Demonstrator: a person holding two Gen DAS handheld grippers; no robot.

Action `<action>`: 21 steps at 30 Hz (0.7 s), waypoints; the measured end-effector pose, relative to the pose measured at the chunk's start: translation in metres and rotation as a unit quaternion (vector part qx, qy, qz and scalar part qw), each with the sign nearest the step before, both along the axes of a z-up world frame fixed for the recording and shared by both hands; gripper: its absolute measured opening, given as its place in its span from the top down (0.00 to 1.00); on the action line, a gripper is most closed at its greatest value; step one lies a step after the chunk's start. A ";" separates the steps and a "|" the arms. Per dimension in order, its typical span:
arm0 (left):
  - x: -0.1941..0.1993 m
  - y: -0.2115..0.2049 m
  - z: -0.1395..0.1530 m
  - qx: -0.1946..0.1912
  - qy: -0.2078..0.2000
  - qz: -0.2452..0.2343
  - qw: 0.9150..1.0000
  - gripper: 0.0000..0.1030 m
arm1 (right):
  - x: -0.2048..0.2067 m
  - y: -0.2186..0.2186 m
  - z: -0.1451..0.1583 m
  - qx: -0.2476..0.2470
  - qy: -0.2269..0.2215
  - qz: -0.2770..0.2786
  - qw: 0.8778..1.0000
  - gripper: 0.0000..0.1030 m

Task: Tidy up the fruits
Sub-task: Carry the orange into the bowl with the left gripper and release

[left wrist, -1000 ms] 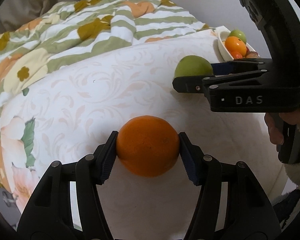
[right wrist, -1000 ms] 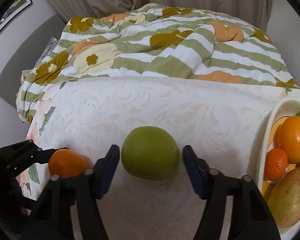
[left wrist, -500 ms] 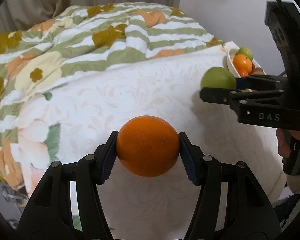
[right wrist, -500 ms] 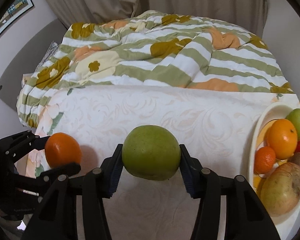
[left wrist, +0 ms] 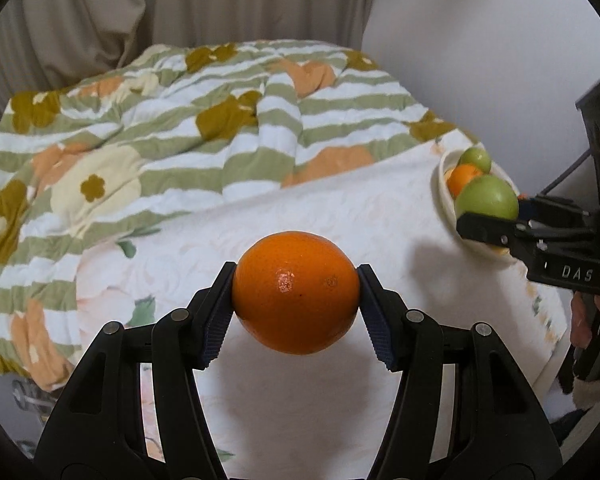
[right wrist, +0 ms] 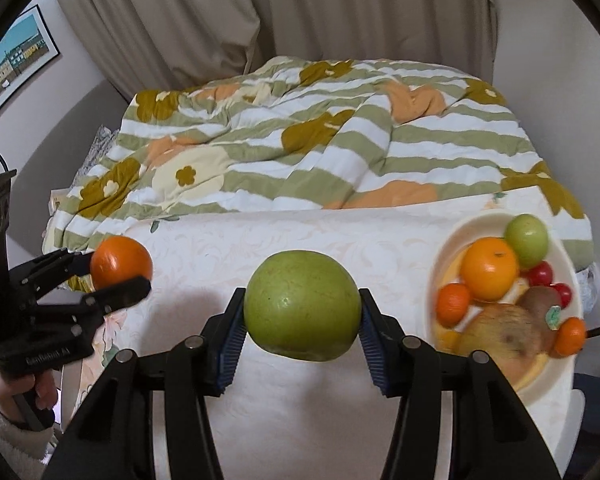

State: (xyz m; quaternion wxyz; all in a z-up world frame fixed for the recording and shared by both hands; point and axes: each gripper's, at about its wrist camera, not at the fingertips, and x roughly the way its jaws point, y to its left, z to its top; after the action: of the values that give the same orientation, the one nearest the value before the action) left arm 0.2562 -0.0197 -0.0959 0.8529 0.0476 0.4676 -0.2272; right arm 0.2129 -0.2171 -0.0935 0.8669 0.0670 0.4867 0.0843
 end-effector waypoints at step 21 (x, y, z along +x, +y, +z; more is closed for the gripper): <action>-0.012 -0.200 0.024 -0.045 -0.006 -0.018 0.999 0.36 | -0.025 -0.187 0.025 -0.024 -0.018 -0.015 0.999 0.53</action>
State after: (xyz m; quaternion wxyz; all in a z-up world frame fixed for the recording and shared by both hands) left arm 0.2442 -0.2195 -0.0723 0.8529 0.0187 0.4504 -0.2632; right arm 0.1875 -0.4037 -0.0688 0.8783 0.0518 0.4714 0.0606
